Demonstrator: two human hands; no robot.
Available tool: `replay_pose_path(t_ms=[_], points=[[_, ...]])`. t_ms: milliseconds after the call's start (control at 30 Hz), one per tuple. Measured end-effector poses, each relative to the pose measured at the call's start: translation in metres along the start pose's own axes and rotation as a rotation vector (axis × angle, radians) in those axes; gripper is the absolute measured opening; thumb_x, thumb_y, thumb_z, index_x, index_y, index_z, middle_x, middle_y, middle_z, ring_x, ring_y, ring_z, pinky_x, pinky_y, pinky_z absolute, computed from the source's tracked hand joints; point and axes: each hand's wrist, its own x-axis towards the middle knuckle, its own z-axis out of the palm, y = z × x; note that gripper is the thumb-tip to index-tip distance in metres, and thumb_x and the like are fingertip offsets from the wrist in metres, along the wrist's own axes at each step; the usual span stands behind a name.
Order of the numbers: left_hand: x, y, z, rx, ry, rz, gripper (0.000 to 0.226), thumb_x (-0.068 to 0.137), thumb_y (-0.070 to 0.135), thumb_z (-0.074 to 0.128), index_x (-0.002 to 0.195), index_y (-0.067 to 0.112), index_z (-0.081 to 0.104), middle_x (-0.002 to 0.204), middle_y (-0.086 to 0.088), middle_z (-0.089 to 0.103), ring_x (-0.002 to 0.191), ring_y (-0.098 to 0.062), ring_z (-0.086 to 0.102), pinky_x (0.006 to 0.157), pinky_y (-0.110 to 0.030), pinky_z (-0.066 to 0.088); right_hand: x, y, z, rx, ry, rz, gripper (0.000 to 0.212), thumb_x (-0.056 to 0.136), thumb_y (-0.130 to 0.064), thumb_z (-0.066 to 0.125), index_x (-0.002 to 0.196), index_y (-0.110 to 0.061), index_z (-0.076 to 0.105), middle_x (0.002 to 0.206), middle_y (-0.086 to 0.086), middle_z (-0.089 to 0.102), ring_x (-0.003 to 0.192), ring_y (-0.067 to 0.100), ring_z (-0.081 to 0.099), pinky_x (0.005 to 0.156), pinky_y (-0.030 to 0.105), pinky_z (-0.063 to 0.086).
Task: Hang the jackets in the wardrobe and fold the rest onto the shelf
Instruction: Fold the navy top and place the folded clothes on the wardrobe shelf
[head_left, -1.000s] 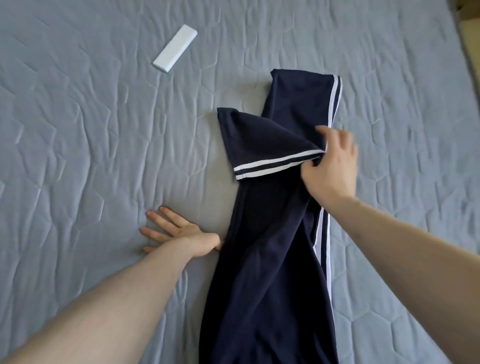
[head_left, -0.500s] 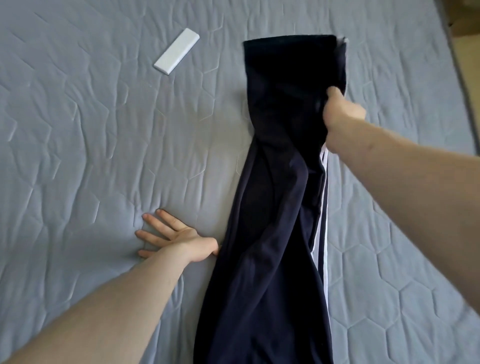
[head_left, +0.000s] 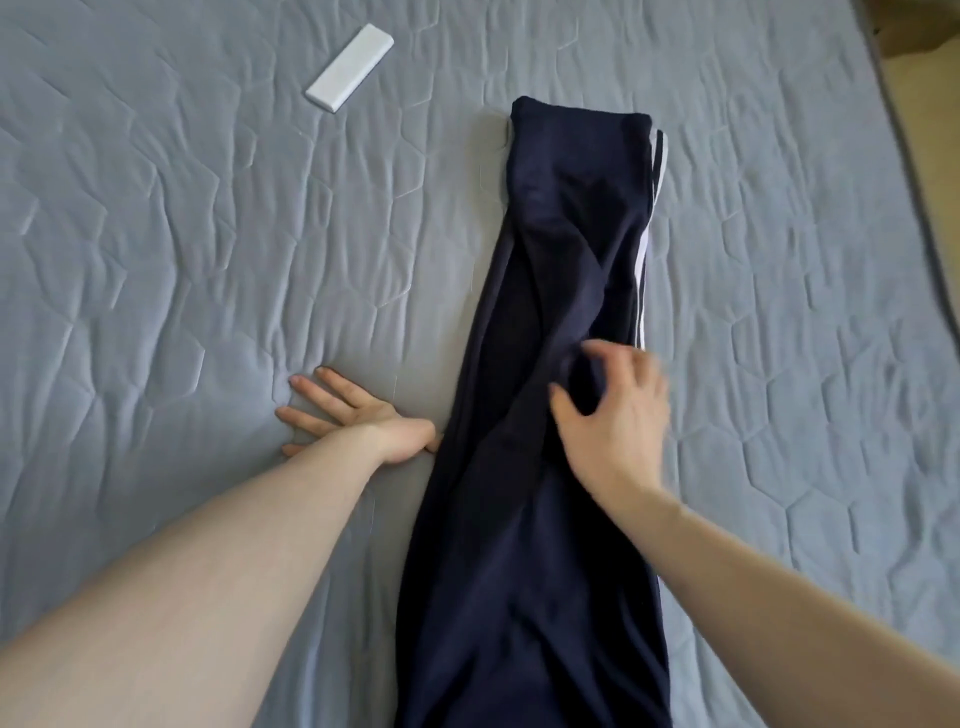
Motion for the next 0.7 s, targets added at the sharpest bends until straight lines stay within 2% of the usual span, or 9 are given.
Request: replay_pose_path(t_ms=[67,133,200,300,400,467,533,600,700], points=[[-0.005,-0.002,0.003,0.01,0.056,0.019,0.172,0.044,0.054,0.088,0.146,0.012,-0.044,0.149,-0.016,-0.054,0.145,-0.054,-0.033,0.118,-0.073,-0.004,-0.019,-0.011,0.014,-0.172,-0.222,-0.118,0.055,0.089,-0.054,0.07,0.139,-0.033,0.059,0.144,-0.006,0.054,0.133,0.027,0.045,0.11,0.046,0.036],[-0.009,-0.01,0.005,0.036,0.09,0.064,0.176,0.043,0.07,0.087,0.148,0.013,-0.042,0.154,-0.014,-0.05,0.146,-0.051,-0.032,0.118,-0.072,-0.003,-0.036,-0.018,0.026,-0.344,-0.432,-0.172,0.065,0.095,-0.051,0.064,0.154,-0.034,0.044,0.164,-0.005,0.034,0.151,0.029,0.025,0.123,0.053,0.022],[-0.012,-0.026,0.003,0.084,0.057,0.153,0.177,0.039,0.092,0.073,0.147,0.015,-0.044,0.154,-0.012,-0.05,0.147,-0.048,-0.034,0.118,-0.07,-0.006,-0.049,-0.021,0.03,-0.317,-0.52,-0.13,0.069,0.099,-0.041,0.059,0.161,-0.032,0.031,0.172,-0.006,0.019,0.159,0.029,0.006,0.127,0.056,0.009],[-0.02,-0.064,0.002,0.116,0.078,0.301,0.16,0.052,0.099,0.061,0.153,0.022,-0.036,0.161,-0.005,-0.043,0.152,-0.035,-0.03,0.123,-0.056,-0.01,-0.083,-0.014,0.018,-0.093,-0.502,-0.053,0.062,0.102,-0.03,0.057,0.16,-0.027,0.036,0.169,-0.007,0.027,0.159,0.023,0.013,0.129,0.046,0.013],[-0.035,-0.117,0.012,0.031,0.193,0.522,0.121,0.078,0.071,0.071,0.165,0.022,0.001,0.172,-0.001,-0.01,0.159,-0.025,-0.007,0.129,-0.043,0.003,-0.147,0.007,-0.009,0.047,-0.399,0.033,0.055,0.097,-0.019,0.063,0.15,-0.023,0.049,0.159,-0.006,0.039,0.146,0.019,0.036,0.119,0.028,0.029],[-0.057,-0.16,0.03,-0.092,0.217,0.597,0.096,0.085,0.053,0.075,0.161,0.02,0.027,0.17,-0.002,0.017,0.156,-0.024,0.016,0.127,-0.04,0.016,-0.196,0.026,-0.03,0.049,-0.313,0.134,0.057,0.091,-0.014,0.07,0.145,-0.02,0.051,0.149,-0.003,0.045,0.137,0.021,0.045,0.115,0.029,0.035],[-0.088,-0.201,0.055,-0.141,0.214,0.622,0.077,0.085,0.043,0.078,0.151,0.016,0.046,0.155,-0.005,0.04,0.145,-0.025,0.037,0.121,-0.038,0.027,-0.243,0.042,-0.047,0.045,-0.245,0.259,0.062,0.086,-0.012,0.077,0.141,-0.017,0.05,0.141,0.001,0.048,0.132,0.025,0.048,0.114,0.038,0.041],[-0.123,-0.233,0.083,-0.156,0.158,0.598,0.059,0.085,0.041,0.078,0.136,0.019,0.058,0.135,-0.001,0.055,0.127,-0.021,0.052,0.108,-0.033,0.039,-0.285,0.054,-0.058,0.026,-0.205,0.407,0.068,0.082,-0.016,0.083,0.141,-0.016,0.048,0.136,0.005,0.05,0.128,0.03,0.05,0.11,0.046,0.044],[-0.171,-0.265,0.121,-0.265,-0.133,0.432,0.035,0.087,0.046,0.076,0.111,0.023,0.063,0.109,0.006,0.068,0.096,-0.014,0.064,0.088,-0.031,0.049,-0.334,0.063,-0.071,0.103,-0.242,0.675,0.078,0.077,-0.024,0.089,0.142,-0.013,0.047,0.132,0.008,0.053,0.125,0.032,0.052,0.106,0.046,0.044]])
